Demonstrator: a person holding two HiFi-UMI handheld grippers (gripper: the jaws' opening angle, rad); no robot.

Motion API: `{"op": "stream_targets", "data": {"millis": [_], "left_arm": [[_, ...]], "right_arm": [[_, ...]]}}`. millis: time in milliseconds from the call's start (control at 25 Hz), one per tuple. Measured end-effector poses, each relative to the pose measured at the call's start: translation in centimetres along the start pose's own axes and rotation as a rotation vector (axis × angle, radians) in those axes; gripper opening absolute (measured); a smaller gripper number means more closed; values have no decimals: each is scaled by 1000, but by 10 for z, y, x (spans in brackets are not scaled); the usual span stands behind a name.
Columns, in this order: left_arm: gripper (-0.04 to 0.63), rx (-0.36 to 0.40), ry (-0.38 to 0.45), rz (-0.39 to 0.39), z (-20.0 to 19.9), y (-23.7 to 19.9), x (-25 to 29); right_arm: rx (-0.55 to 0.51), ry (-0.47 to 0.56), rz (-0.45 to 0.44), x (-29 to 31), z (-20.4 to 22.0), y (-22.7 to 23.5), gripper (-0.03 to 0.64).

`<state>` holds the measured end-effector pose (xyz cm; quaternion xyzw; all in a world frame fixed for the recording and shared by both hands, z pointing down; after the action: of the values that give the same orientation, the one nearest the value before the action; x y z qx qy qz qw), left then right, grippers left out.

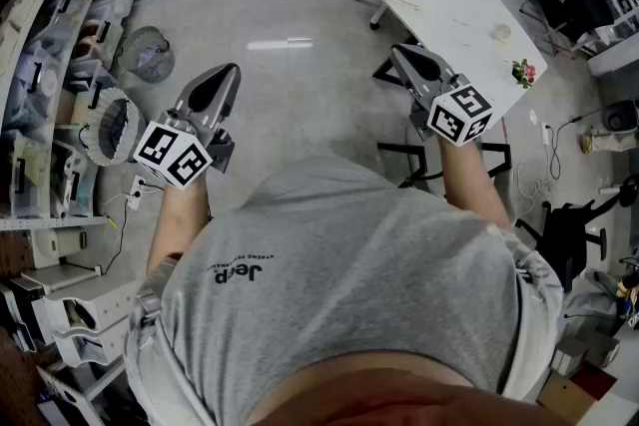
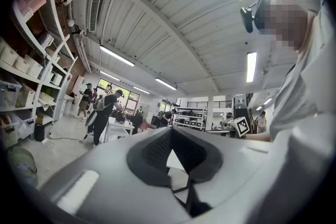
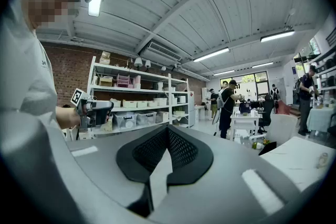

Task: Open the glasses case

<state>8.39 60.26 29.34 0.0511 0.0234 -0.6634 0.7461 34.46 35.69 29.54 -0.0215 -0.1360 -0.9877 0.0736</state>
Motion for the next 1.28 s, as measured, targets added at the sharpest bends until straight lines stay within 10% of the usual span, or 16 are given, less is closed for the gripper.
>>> {"op": "stream_targets", "data": {"millis": [840, 1000, 1280], "left_arm": [[48, 23, -1, -8, -4, 19, 19], [408, 33, 6, -8, -8, 32, 33], [446, 53, 9, -39, -8, 67, 63]], "right_arm": [[-8, 30, -13, -20, -15, 16, 4], [-10, 24, -31, -34, -18, 28, 5], [-10, 18, -60, -67, -21, 61, 5]]}}
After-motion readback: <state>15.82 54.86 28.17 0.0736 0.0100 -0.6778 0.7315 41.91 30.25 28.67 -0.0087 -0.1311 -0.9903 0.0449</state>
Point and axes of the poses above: the fingertips, and each gripper's own axes: x forward along the fingers, y to its right, z out of its underside, the point moved 6 cm from there along -x, backward along the fingers, and after that the axes turned 14 degrees about x, right-handed, at the moved point
